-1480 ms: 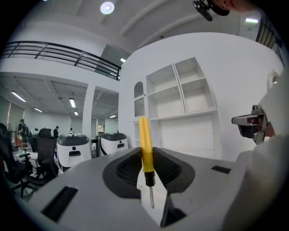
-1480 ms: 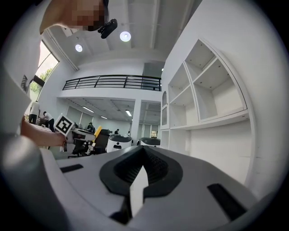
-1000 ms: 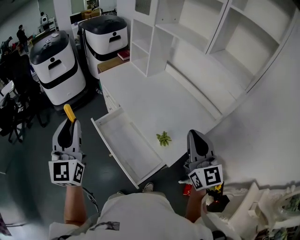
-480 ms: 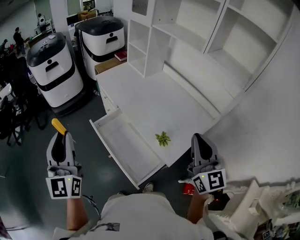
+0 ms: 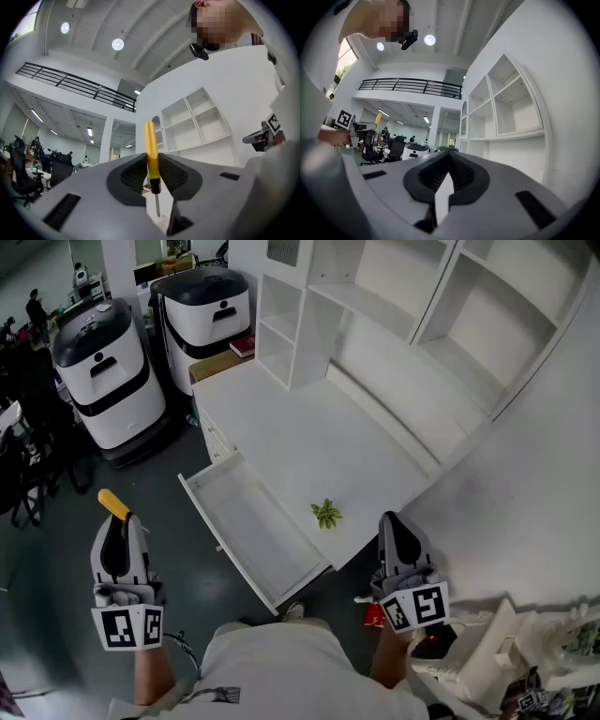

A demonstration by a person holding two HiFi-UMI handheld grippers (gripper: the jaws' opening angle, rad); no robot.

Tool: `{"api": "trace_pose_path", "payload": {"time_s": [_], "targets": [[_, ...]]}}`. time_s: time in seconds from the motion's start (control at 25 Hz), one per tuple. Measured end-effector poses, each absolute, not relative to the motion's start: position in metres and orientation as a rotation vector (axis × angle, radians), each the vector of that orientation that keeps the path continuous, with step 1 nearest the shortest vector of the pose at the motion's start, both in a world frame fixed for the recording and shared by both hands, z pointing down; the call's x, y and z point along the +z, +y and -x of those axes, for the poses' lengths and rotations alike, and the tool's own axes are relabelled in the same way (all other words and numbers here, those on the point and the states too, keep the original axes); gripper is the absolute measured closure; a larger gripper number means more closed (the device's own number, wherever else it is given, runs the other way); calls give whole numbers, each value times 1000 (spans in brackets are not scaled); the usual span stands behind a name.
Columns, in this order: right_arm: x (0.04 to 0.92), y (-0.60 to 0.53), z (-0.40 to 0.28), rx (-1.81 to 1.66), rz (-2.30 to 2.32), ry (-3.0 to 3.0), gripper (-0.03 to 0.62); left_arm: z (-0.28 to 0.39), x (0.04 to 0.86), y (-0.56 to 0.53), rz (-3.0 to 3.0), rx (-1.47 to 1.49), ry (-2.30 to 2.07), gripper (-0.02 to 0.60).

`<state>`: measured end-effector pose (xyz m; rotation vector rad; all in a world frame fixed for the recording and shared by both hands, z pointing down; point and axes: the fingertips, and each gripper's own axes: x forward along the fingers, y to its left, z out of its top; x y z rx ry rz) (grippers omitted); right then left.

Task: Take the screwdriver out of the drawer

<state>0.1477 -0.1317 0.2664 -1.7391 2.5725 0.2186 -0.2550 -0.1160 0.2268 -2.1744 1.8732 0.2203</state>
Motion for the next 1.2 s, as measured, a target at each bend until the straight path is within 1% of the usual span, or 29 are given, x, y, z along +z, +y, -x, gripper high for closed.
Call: {"api": "trace_pose_path", "payload": {"time_s": [0.28,1.2], "targets": [[275,-124,-143,205,1742,2586,586,254,243,-109,2208,218,1887,495],[282,-127,-135,212,1754,2632,586,249,254,-122,2270,222,1887,495]]}}
